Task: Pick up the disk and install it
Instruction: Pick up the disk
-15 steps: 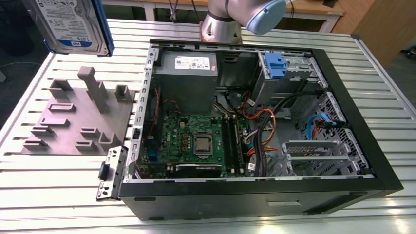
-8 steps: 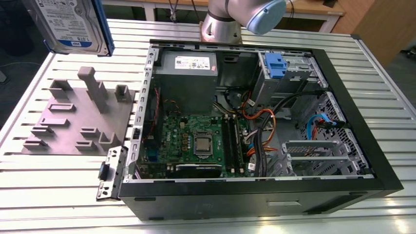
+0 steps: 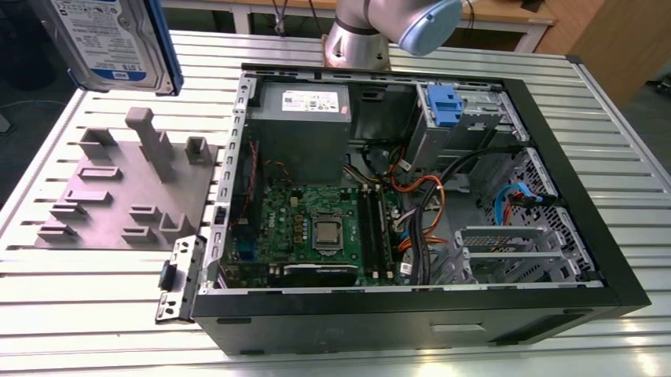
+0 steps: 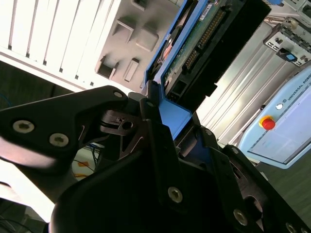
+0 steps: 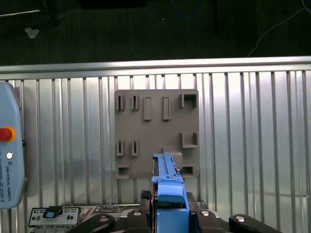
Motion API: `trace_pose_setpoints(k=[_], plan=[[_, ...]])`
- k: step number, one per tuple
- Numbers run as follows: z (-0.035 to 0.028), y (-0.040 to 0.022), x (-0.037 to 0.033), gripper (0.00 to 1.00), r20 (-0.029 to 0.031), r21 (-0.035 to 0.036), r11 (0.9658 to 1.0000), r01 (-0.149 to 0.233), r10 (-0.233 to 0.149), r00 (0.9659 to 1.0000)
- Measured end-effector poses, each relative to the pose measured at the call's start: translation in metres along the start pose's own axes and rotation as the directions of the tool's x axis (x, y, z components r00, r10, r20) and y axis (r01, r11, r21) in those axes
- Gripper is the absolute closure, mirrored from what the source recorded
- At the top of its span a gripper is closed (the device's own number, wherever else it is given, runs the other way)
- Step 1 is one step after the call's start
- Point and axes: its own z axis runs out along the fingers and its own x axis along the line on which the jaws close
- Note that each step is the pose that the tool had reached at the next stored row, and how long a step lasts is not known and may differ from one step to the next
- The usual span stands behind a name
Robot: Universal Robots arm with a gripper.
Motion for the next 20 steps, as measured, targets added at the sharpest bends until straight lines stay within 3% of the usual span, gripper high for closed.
trace_pose_setpoints(k=[4, 12, 20], plan=[[0.0000, -0.0012, 0.0022, 0.64, -0.0003, 0.0001, 1.0000, 0.000, 0.000, 1.0000], [0.0000, -0.0102, 0.0019, 0.64, -0.0003, 0.0001, 1.0000, 0.000, 0.000, 1.0000], [0.0000, -0.0126, 0.0018, 0.64, -0.0003, 0.0001, 1.0000, 0.000, 0.000, 1.0000]])
